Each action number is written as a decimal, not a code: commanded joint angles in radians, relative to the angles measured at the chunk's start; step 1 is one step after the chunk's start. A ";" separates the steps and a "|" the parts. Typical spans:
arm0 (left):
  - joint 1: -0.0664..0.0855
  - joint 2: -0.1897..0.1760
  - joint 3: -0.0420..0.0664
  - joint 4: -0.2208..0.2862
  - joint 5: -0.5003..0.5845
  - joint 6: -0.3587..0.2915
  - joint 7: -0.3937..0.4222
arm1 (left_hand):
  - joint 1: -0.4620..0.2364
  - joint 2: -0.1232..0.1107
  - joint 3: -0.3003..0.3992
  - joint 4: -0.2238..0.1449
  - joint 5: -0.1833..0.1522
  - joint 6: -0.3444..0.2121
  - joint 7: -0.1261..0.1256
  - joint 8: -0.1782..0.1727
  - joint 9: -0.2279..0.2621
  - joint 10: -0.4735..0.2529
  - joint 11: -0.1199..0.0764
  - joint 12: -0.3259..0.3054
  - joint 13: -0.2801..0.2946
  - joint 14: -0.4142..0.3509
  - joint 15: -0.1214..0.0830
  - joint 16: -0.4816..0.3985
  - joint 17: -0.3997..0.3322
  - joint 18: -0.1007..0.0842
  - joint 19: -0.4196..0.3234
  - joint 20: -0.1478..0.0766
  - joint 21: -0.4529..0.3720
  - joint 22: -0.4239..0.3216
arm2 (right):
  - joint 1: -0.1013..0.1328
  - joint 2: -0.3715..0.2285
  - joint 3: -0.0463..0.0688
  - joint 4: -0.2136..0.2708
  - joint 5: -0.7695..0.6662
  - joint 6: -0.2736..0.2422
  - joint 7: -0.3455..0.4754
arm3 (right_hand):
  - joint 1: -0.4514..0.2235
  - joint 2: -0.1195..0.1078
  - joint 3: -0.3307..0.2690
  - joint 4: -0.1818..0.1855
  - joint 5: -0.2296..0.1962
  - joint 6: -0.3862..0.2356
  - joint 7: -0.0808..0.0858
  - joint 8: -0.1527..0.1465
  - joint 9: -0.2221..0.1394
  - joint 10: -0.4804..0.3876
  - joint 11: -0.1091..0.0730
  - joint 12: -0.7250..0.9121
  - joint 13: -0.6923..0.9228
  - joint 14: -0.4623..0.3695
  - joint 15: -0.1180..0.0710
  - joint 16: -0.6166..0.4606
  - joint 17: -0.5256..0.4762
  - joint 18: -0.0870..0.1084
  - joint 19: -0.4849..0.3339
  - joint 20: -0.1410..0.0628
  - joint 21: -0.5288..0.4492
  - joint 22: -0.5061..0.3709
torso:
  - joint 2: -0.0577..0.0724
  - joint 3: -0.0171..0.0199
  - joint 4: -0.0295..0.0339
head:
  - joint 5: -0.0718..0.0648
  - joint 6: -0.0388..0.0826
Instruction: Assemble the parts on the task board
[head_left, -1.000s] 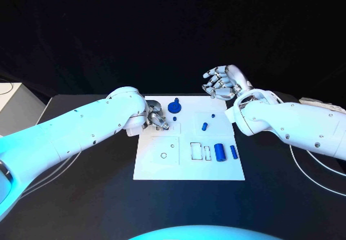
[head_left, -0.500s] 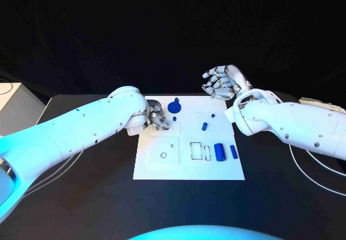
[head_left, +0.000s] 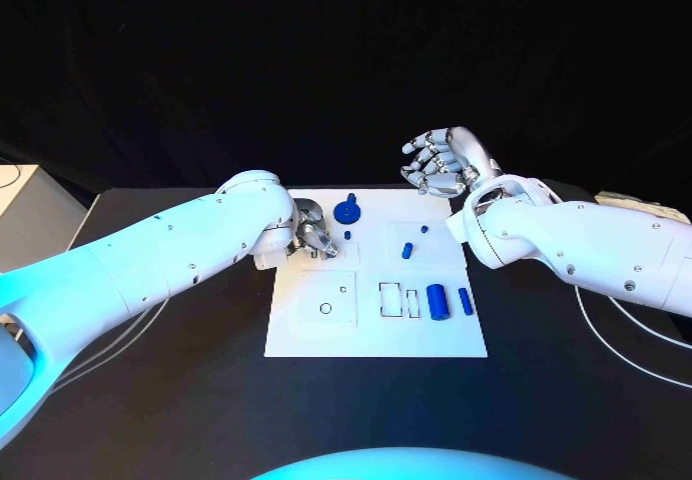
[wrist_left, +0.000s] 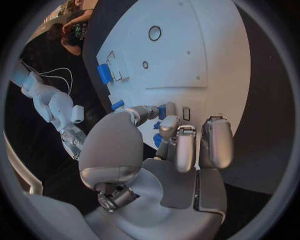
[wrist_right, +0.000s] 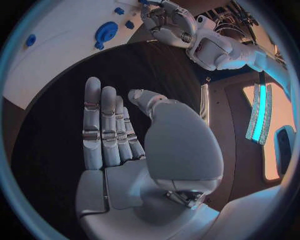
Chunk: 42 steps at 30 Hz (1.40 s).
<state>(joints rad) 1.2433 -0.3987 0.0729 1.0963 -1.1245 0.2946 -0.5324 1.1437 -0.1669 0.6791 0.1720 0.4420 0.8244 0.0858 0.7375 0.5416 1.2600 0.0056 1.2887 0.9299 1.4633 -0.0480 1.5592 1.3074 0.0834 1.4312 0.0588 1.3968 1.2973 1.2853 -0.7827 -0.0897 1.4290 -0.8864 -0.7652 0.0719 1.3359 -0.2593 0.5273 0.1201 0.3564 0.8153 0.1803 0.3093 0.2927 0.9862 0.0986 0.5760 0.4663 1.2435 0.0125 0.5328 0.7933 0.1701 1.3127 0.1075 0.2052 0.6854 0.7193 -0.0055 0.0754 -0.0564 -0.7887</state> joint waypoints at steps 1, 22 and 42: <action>-0.004 0.004 -0.004 -0.001 0.018 0.030 0.000 | -0.002 0.011 0.047 -0.054 0.002 0.001 -0.006 -0.002 0.002 0.006 -0.002 -0.003 0.002 0.103 -0.008 0.005 0.250 -0.018 0.000 -0.004 0.004 0.001 | 0.000 0.000 0.001 0.001 -0.005 0.002 0.007 | 0.002 -0.001 -0.006 0.002 0.003 -0.002 0.005 0.005 -0.001 0.004 0.001 -0.007 -0.001 0.006 0.003 -0.005 0.001 0.010 0.004 -0.001 -0.005 -0.001 | -0.001 -0.0001 -0.0002 | 0.001 0.000; -0.004 0.011 -0.005 -0.020 -0.005 0.010 -0.001 | -0.068 0.028 -0.039 -0.007 -0.047 0.008 -0.008 -0.014 0.024 0.014 -0.003 0.000 0.018 0.103 -0.010 0.004 0.249 -0.018 0.000 -0.007 -0.001 -0.004 | 0.001 -0.002 0.001 0.002 -0.005 0.006 0.006 | 0.000 0.000 -0.008 0.003 0.004 -0.002 0.005 0.006 -0.002 0.004 0.001 -0.007 -0.004 0.008 0.004 -0.009 0.003 0.010 0.005 0.000 -0.007 -0.004 | 0.000 0.0000 -0.0004 | 0.000 0.001; -0.004 -0.005 -0.004 -0.001 -0.018 0.021 -0.004 | -0.101 -0.019 -0.155 0.043 -0.061 0.024 -0.008 -0.040 0.031 0.008 -0.002 -0.005 0.016 0.102 -0.010 0.003 0.247 -0.017 0.000 -0.008 -0.005 -0.007 | 0.001 -0.006 0.001 0.004 -0.005 0.006 0.007 | 0.000 0.000 -0.008 0.003 0.005 -0.002 0.005 0.006 -0.003 0.004 0.001 -0.007 -0.006 0.009 0.003 -0.011 0.005 0.010 0.006 0.000 -0.009 -0.006 | -0.001 -0.0004 0.0008 | -0.002 0.000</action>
<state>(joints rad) 1.2414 -0.4029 0.0705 1.0924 -1.1318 0.2950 -0.5325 1.0412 -0.1746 0.5295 0.2164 0.3875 0.8416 0.0745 0.7001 0.5719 1.2691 0.0036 1.2887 0.9474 1.4670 -0.0516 1.5592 1.3074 0.0834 1.4311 0.0589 1.3968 1.2914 1.2854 -0.7887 -0.0897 1.4317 -0.8864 -0.7637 0.0712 1.3359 -0.2593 0.5232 0.1242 0.3563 0.8162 0.1793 0.3093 0.2913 0.9862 0.0987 0.5760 0.4617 1.2470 0.0161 0.5268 0.7971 0.1701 1.3127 0.1074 0.2014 0.6801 0.7187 -0.0058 0.0759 -0.0586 -0.7888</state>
